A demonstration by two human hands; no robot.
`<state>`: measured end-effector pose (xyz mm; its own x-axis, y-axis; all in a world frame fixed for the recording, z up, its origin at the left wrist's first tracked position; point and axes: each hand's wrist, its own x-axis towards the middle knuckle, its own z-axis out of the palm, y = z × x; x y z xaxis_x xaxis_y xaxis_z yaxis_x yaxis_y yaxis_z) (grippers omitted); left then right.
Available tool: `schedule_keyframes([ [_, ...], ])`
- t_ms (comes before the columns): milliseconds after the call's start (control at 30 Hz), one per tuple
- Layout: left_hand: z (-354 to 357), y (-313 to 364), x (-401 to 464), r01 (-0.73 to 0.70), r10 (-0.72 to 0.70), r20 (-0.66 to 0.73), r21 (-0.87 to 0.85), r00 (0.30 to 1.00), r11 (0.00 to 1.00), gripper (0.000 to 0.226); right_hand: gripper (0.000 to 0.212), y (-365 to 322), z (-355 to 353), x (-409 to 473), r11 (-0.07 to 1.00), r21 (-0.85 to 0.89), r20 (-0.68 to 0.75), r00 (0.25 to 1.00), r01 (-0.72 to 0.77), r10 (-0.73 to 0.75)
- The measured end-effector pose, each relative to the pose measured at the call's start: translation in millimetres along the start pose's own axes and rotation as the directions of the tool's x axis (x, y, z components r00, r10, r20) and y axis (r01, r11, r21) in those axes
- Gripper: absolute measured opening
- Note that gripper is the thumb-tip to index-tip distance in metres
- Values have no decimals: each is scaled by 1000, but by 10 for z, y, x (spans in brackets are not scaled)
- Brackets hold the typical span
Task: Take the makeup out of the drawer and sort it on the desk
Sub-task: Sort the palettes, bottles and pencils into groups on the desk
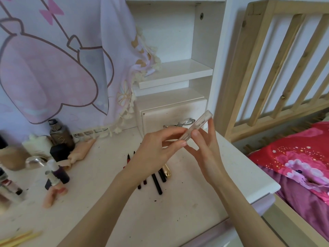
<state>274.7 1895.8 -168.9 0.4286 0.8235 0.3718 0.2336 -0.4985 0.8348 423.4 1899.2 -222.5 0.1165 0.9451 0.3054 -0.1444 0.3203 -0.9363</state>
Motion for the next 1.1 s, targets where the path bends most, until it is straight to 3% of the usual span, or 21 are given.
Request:
schedule_keyframes([
  [100,15,-50,3,11,-11,10,6,1000,1000,28,93,18,10,-15,999,-49,-23,1000,13,-14],
  [267,107,-125,2,-128,131,2,206,991,970,33,97,52,43,-52,994,-106,-82,997,4,-12],
  [500,183,-146,62,-142,153,9,416,988,898,40,92,104,5,-50,1000,15,-101,995,-21,23],
  [567,138,-141,141,-132,166,-37,445,985,886,34,83,136,-27,-57,996,72,-93,994,-51,58],
  [733,81,-194,470,-71,121,-49,576,991,815,24,36,193,-157,-59,966,220,-122,979,-135,165],
  [800,71,-241,600,-35,82,-45,637,996,770,30,38,212,-243,-69,956,229,-135,967,-182,217],
  [900,69,-282,752,-33,71,-27,678,997,734,40,52,261,-394,-106,966,89,-222,940,-243,257],
  [967,92,-286,827,-47,73,-11,675,997,737,40,65,230,-471,-138,952,-102,-307,919,-288,245],
  [1100,146,-348,958,-44,67,-8,676,998,735,43,55,151,-547,-185,738,-588,-380,919,-331,109],
])
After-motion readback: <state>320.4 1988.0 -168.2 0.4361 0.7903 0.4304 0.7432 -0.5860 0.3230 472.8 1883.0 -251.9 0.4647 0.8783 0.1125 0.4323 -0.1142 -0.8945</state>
